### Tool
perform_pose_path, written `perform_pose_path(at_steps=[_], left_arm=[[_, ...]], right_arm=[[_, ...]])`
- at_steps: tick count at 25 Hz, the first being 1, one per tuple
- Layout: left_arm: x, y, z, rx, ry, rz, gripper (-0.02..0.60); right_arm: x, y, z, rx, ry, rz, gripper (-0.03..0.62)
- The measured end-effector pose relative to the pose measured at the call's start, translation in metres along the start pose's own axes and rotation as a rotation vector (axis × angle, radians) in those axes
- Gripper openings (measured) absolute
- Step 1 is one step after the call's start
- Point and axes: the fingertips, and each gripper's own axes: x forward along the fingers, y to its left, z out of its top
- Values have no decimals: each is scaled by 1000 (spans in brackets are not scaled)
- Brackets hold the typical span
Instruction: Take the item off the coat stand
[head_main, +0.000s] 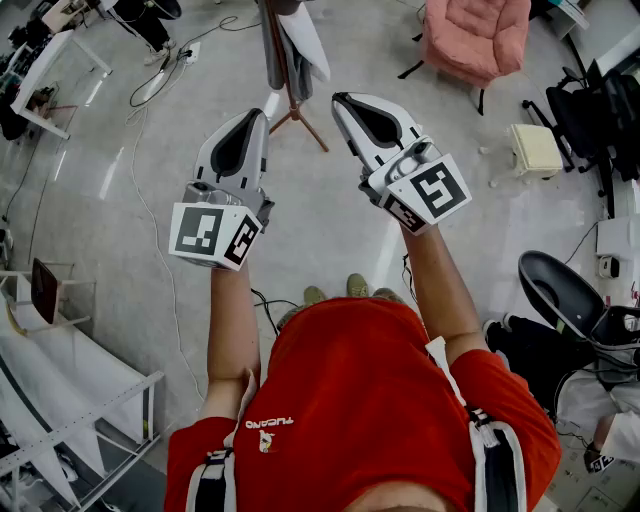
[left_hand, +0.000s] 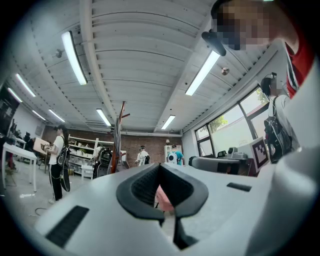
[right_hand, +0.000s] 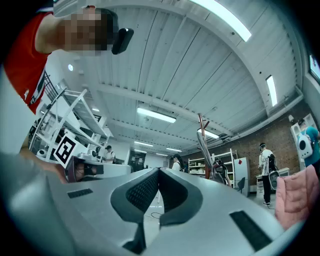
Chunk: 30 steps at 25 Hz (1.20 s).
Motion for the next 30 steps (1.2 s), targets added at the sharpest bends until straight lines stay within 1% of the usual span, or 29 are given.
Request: perform_pose_path(at_steps=[4,11,15,20,21,23,25,30], left_arm=[[-7,14,-3,-10,0,-7,9],[-12,45,-5,-22,-9,-24,9],[-8,59,-8,-25,-6,-37,9],[10,76,-12,-22,2,-37,9],[16,80,-12,-19,3,-37,9],[29,89,-15,-14,6,-34,9],[44,99,-19,-8,12,-27,9],[98,123,-33,4,9,5,9]], right_arm=[[12,12,-4,20,-3,25,25],[27,15,-12,20,8,-16,25],[38,5,-19,18,25,-38,26],[54,-21,-26,19,21,-68,31],[59,-28,-27,22,21,-71,44],[70,-42,-33,31,23,-72,128],[81,-59,-41,39,23,-66,170],[108,-114,-59,32,16,-34,189]])
